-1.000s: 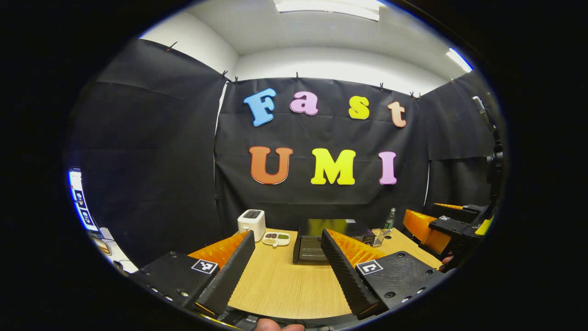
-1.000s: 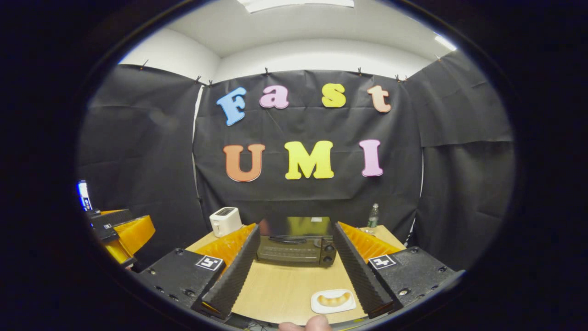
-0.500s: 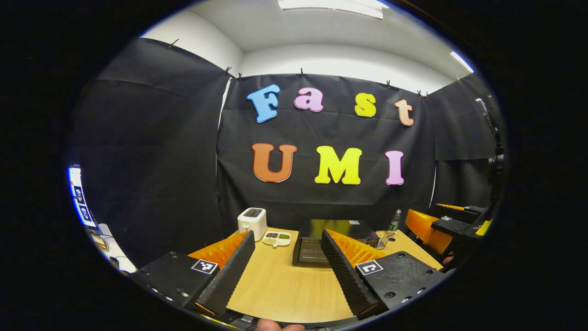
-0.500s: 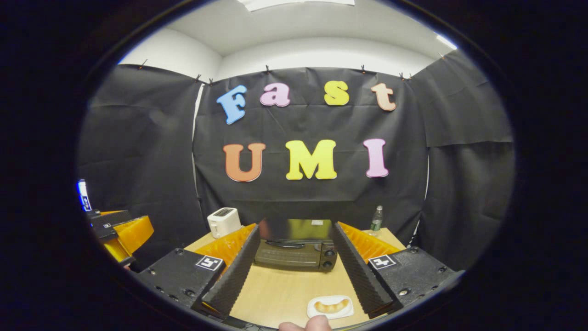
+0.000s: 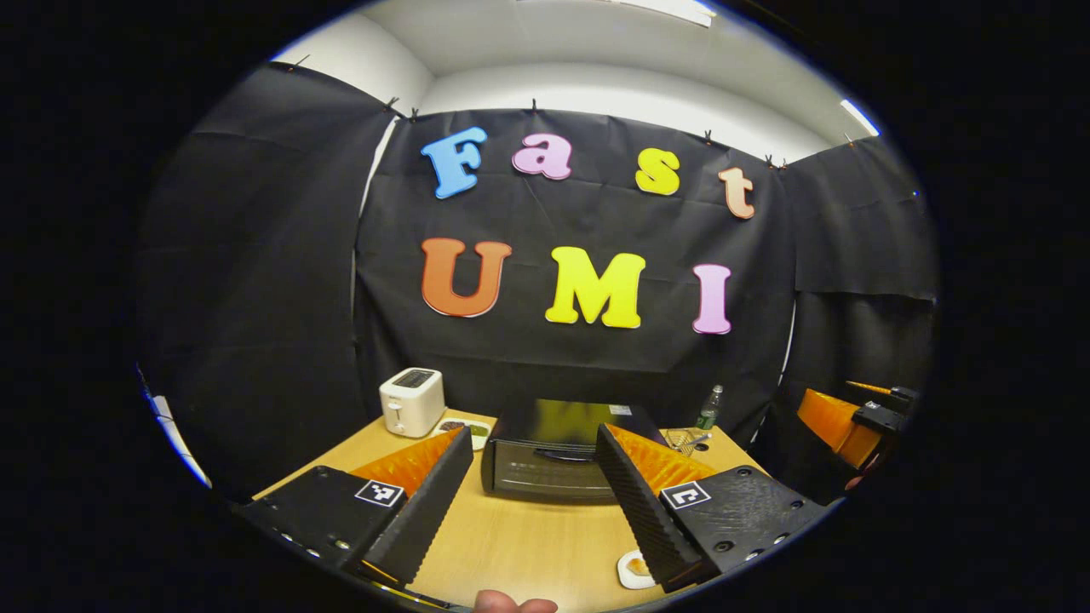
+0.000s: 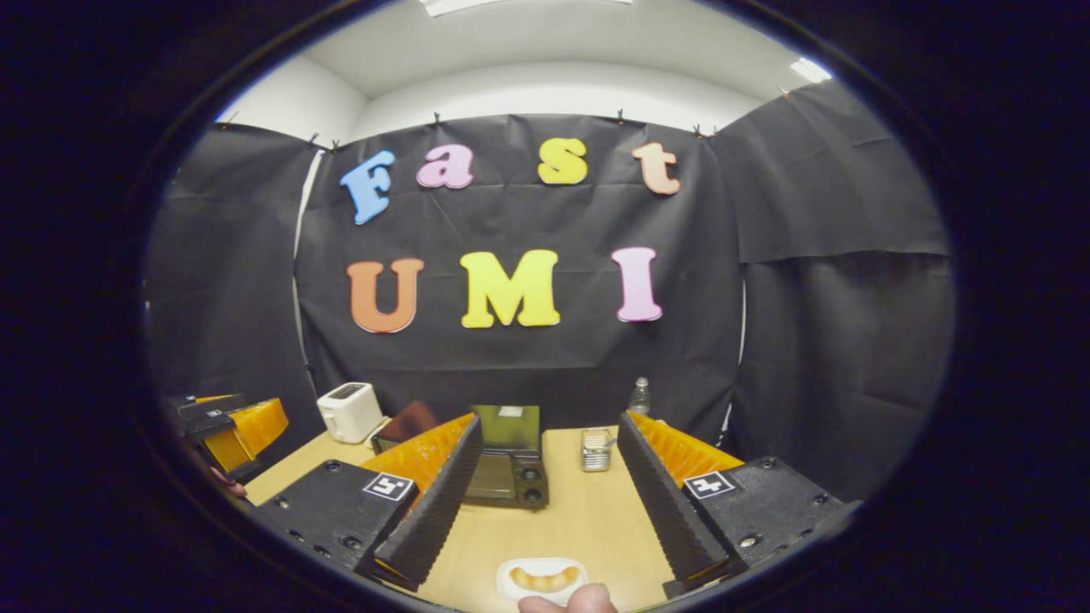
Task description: Open the electric oven with the left hand, put the food in, and close the electric oven.
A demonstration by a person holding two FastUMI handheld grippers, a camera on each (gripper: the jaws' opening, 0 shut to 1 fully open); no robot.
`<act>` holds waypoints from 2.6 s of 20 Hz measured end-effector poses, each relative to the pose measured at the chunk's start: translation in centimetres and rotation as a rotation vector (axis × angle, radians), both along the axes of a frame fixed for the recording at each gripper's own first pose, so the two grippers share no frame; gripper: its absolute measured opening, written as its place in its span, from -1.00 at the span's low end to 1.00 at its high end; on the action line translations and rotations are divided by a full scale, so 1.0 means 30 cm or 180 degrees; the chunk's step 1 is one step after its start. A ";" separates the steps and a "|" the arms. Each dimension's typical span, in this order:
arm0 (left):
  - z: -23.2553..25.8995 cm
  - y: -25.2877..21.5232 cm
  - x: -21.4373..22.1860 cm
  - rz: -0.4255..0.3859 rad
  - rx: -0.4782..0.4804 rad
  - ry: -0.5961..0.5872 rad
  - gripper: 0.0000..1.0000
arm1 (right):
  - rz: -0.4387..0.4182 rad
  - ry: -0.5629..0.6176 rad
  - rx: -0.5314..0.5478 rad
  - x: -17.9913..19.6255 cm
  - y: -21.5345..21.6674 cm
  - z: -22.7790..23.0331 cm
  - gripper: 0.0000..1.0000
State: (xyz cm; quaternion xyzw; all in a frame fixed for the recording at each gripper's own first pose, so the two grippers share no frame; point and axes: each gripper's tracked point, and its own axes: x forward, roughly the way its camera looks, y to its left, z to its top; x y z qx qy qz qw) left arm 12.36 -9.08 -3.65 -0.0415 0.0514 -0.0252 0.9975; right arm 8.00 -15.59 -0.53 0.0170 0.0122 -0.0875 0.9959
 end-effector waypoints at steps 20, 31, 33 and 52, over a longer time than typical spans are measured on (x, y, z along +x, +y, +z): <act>-0.522 -0.222 0.692 -0.0524 0.0231 0.1062 0.89 | -0.0916 0.0556 0.0050 -0.027 -0.512 -0.190 1.00; -0.586 -0.206 0.685 -0.0481 0.0491 0.1090 1.00 | -0.0974 0.0616 0.0116 -0.029 -0.501 -0.210 0.96; -0.576 -0.196 0.665 -0.0489 0.0501 0.1142 0.96 | -0.0951 0.0602 0.0119 -0.028 -0.484 -0.205 0.96; -0.744 -0.153 0.287 -0.0606 0.0428 0.1692 0.95 | -0.0831 0.0629 0.0056 -0.192 -0.339 -0.212 1.00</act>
